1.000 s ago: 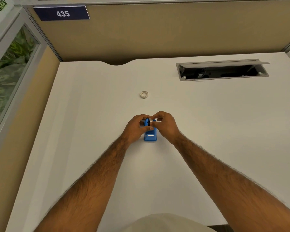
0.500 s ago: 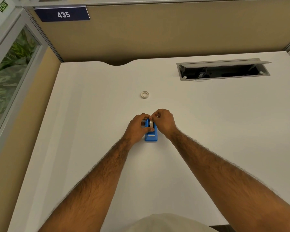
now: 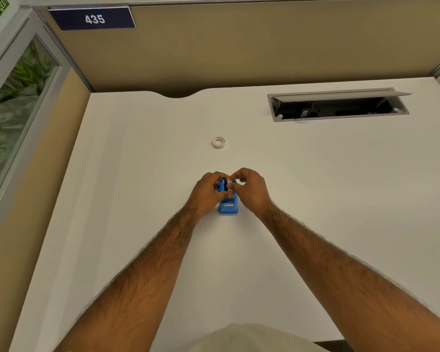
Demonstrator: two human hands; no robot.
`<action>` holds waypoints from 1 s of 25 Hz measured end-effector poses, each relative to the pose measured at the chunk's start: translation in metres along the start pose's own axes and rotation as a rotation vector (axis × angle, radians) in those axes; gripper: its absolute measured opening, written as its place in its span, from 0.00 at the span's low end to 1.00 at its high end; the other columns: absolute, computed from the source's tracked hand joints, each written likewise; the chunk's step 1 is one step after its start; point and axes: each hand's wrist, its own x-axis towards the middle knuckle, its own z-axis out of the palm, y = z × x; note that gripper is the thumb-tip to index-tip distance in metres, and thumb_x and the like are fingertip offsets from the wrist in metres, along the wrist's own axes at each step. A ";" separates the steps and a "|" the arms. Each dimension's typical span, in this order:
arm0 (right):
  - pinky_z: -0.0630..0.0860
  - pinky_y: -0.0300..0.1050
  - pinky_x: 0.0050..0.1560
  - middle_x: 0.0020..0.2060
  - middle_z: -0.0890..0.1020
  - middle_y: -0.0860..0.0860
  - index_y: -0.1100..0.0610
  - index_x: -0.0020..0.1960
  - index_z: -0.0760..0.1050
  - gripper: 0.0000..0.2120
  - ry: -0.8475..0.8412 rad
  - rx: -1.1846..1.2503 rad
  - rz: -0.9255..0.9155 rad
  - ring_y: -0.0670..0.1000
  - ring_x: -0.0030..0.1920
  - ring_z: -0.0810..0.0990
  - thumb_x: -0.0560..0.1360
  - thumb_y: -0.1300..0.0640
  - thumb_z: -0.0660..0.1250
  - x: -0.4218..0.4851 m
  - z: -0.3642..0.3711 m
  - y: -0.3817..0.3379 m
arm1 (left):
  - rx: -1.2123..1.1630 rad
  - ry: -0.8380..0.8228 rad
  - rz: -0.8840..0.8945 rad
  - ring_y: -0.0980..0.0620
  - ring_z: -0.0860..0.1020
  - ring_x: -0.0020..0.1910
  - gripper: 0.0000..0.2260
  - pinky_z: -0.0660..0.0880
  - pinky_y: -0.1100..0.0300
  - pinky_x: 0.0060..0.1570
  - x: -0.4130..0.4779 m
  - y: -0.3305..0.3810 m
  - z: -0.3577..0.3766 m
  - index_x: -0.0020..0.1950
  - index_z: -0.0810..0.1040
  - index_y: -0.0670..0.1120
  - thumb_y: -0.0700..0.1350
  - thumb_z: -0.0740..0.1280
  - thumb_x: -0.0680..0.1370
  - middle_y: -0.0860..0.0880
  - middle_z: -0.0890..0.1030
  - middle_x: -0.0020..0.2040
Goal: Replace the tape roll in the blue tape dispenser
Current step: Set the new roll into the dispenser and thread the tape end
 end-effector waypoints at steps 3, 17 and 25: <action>0.71 0.39 0.49 0.49 0.82 0.50 0.56 0.48 0.81 0.04 0.013 -0.016 0.018 0.48 0.51 0.77 0.74 0.57 0.72 0.005 0.001 -0.003 | -0.004 -0.004 -0.004 0.51 0.79 0.55 0.21 0.71 0.67 0.50 0.000 0.000 0.000 0.61 0.78 0.46 0.42 0.78 0.70 0.48 0.78 0.59; 0.76 0.48 0.49 0.46 0.81 0.53 0.58 0.51 0.79 0.07 -0.083 -0.598 -0.441 0.53 0.49 0.76 0.79 0.57 0.63 -0.002 -0.012 -0.003 | 0.013 -0.001 -0.007 0.53 0.77 0.53 0.21 0.72 0.61 0.54 0.001 0.001 0.000 0.62 0.78 0.47 0.44 0.78 0.70 0.49 0.78 0.59; 0.73 0.46 0.47 0.45 0.80 0.54 0.59 0.49 0.77 0.11 -0.054 -0.549 -0.425 0.52 0.46 0.74 0.82 0.57 0.58 0.004 -0.007 -0.005 | 0.027 -0.005 -0.020 0.52 0.77 0.54 0.22 0.71 0.62 0.53 0.001 0.001 0.001 0.63 0.77 0.47 0.44 0.78 0.71 0.50 0.77 0.60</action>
